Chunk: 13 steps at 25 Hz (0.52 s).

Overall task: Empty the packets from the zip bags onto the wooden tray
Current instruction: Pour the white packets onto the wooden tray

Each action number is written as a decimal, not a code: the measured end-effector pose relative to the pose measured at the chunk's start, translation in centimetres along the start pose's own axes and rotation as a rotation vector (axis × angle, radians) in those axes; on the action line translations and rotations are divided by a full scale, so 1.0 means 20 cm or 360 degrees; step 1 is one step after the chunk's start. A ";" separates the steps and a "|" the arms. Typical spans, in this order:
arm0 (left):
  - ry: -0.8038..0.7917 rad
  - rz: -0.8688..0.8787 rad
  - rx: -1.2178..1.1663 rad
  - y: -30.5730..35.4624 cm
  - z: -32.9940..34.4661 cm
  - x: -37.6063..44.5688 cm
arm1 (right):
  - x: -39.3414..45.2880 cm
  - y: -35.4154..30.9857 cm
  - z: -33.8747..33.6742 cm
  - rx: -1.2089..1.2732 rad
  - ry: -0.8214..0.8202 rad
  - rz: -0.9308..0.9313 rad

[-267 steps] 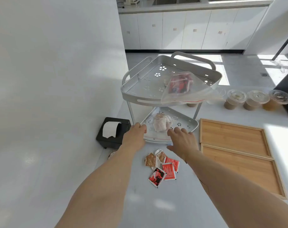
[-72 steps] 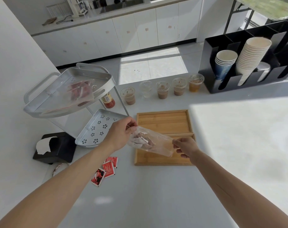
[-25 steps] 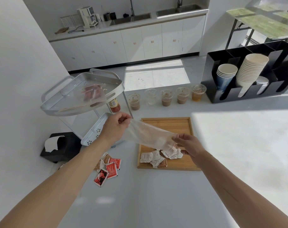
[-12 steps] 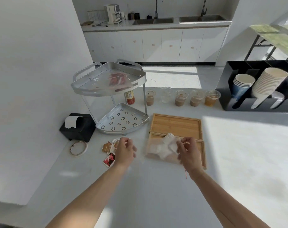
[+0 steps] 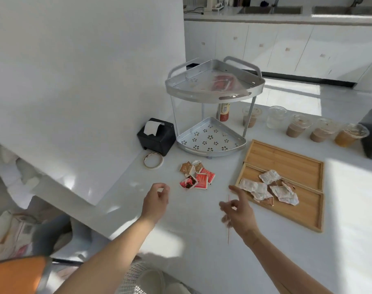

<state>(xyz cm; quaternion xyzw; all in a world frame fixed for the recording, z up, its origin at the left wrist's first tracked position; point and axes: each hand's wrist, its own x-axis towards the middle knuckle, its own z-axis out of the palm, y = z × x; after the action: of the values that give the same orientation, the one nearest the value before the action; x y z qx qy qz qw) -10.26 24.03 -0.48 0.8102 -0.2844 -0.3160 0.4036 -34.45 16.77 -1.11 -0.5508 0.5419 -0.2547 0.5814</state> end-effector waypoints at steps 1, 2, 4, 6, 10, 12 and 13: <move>-0.0046 -0.0144 -0.0149 -0.05 -0.08 0.02 | 0.01 0.01 0.07 0.0067 -0.0068 0.0057; -0.0101 -0.0296 -0.0276 -0.10 -0.16 0.04 | 0.01 0.02 0.13 0.0104 -0.0114 0.0101; -0.0195 -0.0485 -0.0414 -0.22 -0.30 0.08 | 0.03 0.03 0.26 0.0082 -0.0197 0.0154; -0.0198 -0.0460 -0.0344 -0.33 -0.40 0.12 | 0.03 0.05 0.37 -0.0091 -0.0306 0.0163; -0.0153 -0.0305 0.0064 -0.50 -0.49 0.18 | 0.03 0.12 0.54 -0.0614 -0.0461 0.0145; -0.0178 -0.0239 0.0262 -0.55 -0.50 0.22 | 0.02 0.15 0.61 -0.0800 -0.0459 0.0147; -0.0187 -0.0201 0.0359 -0.58 -0.51 0.23 | 0.02 0.16 0.63 -0.0855 -0.0454 0.0153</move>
<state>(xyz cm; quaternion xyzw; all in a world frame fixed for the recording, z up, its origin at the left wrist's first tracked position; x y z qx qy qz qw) 2.59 31.50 -6.66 0.8468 -0.2899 -0.3536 0.2719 -23.82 21.83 -6.63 -0.6888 0.5282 0.0053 0.4966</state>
